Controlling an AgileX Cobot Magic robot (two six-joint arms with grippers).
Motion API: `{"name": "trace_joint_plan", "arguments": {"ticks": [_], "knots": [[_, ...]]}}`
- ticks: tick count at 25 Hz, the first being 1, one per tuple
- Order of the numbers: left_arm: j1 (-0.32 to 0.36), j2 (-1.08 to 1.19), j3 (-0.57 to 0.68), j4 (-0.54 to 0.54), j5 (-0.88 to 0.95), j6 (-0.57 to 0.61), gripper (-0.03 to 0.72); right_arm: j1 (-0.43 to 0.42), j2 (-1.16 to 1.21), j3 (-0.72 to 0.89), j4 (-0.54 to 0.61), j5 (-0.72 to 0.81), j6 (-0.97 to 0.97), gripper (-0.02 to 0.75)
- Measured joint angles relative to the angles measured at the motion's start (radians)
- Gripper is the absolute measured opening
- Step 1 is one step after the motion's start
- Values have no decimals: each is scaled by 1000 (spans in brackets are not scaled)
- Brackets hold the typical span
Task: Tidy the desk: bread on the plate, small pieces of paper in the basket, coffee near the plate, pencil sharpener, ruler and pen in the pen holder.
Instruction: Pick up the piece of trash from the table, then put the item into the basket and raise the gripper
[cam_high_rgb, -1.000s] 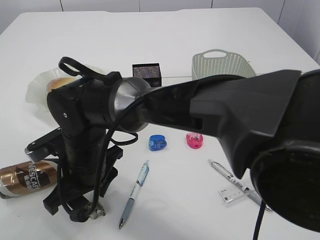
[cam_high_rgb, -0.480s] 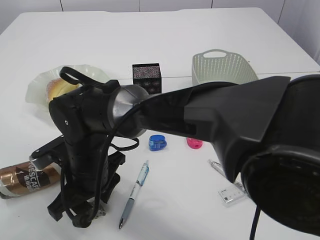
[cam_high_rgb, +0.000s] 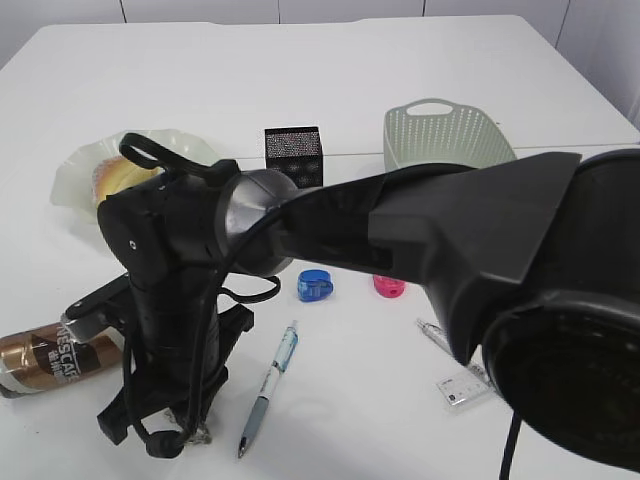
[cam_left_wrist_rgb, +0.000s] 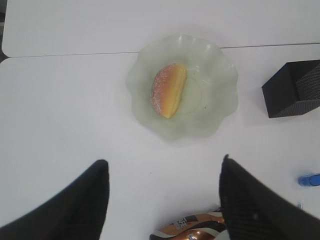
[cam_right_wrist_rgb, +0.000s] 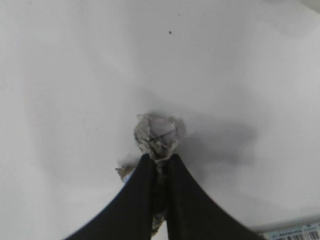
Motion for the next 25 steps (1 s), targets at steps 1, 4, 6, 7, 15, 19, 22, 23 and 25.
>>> {"name": "trace_joint_plan", "arguments": {"ticks": [1, 4, 6, 7, 15, 19, 22, 23, 25], "knots": [[0, 0, 0, 0, 0, 0, 504, 0, 0, 0, 0, 10, 7, 13], [0, 0, 0, 3, 0, 0, 504, 0, 0, -27, 0, 54, 33, 1], [0, 0, 0, 4, 0, 0, 504, 0, 0, -64, -4, 64, 50, -1], [0, 0, 0, 4, 0, 0, 504, 0, 0, -91, -9, 68, 59, -1], [0, 0, 0, 5, 0, 0, 504, -7, -48, -218, -71, 74, 155, -1], [0, 0, 0, 5, 0, 0, 504, -41, -104, -218, -144, 80, 173, -2], [0, 0, 0, 5, 0, 0, 504, -110, -141, -220, -163, 84, 177, -2], [0, 0, 0, 5, 0, 0, 504, -135, -148, -222, -171, 84, 177, -2], [0, 0, 0, 5, 0, 0, 504, -204, -154, -244, -185, 88, 179, -2]]}}
